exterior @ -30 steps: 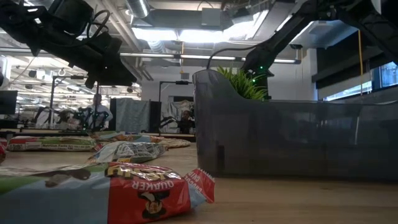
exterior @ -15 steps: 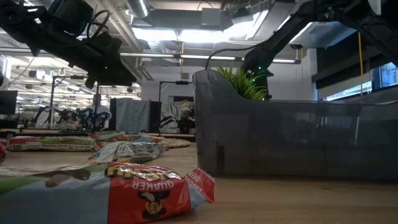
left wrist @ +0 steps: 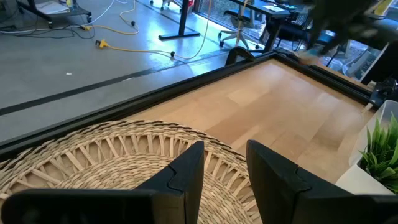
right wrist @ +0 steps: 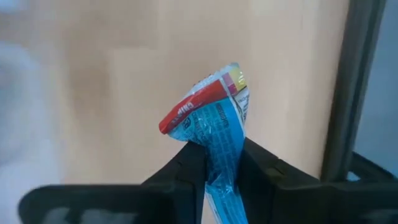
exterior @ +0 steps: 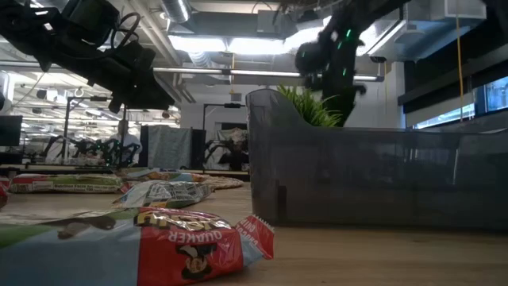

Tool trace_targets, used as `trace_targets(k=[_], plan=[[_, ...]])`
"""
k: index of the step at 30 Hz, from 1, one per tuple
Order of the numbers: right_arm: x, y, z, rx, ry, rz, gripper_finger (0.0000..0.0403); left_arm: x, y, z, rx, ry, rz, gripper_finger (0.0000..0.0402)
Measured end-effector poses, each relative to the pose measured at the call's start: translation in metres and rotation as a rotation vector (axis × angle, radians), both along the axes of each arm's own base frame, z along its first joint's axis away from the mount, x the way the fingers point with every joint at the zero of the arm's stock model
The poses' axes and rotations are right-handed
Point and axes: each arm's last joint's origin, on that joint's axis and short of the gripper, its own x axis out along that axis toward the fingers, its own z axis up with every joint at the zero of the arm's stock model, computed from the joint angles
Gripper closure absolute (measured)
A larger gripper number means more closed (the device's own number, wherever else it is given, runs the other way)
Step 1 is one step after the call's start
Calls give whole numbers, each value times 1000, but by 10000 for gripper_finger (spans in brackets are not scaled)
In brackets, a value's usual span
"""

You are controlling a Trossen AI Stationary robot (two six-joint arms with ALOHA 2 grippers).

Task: Pick and place Granola Bars by type
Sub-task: Put the red granola bar into the bottom transparent bin

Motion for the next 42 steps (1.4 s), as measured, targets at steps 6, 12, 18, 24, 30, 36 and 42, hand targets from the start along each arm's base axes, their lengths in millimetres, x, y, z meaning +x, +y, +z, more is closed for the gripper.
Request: trace_targets(k=[6, 12, 18, 24, 30, 36, 42], plan=[[-13, 54, 53, 134, -186, -53, 324, 0, 0, 0, 0, 0, -1, 288], [-18, 103, 83, 219, -297, -23, 324, 0, 0, 0, 0, 0, -1, 288], [-19, 150, 85, 295, -207, -9, 324, 0, 0, 0, 0, 0, -1, 288], [-21, 193, 83, 343, -112, -2, 324, 0, 0, 0, 0, 0, -1, 288], [-30, 233, 82, 334, -18, -128, 324, 0, 0, 0, 0, 0, -1, 288], [-37, 264, 81, 232, -40, -275, 324, 0, 0, 0, -1, 0, -1, 288], [-48, 288, 79, 131, -88, -445, 324, 1, -1, 0, -27, -16, -33, 288]])
